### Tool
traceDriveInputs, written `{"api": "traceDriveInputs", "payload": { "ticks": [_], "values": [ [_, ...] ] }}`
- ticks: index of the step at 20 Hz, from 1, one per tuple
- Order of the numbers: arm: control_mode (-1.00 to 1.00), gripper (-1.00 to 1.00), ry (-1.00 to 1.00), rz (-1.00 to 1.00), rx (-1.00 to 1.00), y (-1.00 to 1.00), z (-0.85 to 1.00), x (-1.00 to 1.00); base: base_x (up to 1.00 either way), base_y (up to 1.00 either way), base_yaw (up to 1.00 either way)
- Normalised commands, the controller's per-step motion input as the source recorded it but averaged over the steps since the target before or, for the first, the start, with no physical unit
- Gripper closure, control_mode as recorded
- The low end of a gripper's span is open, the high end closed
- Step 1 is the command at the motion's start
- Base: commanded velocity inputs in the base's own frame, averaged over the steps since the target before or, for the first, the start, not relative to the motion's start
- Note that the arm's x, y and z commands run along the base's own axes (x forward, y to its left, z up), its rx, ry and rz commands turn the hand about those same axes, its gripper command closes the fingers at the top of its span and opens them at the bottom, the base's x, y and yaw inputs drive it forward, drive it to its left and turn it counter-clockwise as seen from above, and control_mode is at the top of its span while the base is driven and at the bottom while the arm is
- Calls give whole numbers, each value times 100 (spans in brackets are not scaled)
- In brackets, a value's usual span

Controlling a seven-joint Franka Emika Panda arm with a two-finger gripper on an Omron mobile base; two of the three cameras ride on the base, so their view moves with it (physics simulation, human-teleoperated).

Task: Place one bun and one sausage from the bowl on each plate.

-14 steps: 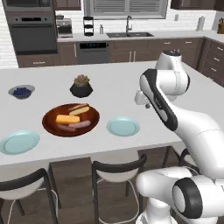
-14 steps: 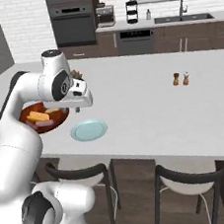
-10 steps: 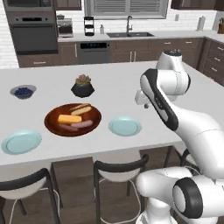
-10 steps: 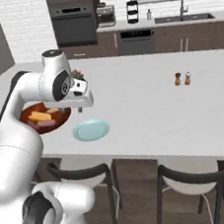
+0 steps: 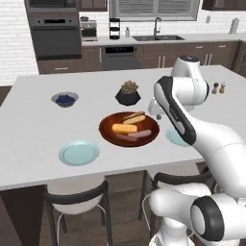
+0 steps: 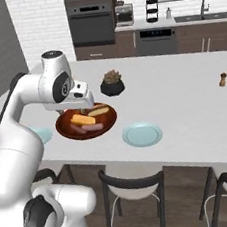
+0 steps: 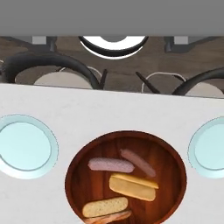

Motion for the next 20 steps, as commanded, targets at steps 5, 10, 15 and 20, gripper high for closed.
{"api": "traceDriveInputs", "payload": {
  "ticks": [5, 10, 15, 20],
  "values": [
    [100, -100, 0, 0, 0, 0, 0, 0, 88, 19, 0],
    [100, -100, 0, 0, 0, 0, 0, 0, 89, 10, 0],
    [100, -100, 0, 0, 0, 0, 0, 0, 41, 2, 3],
    [-100, -100, 2, 0, 0, 1, -10, 27, 5, 0, 0]
  ]
}}
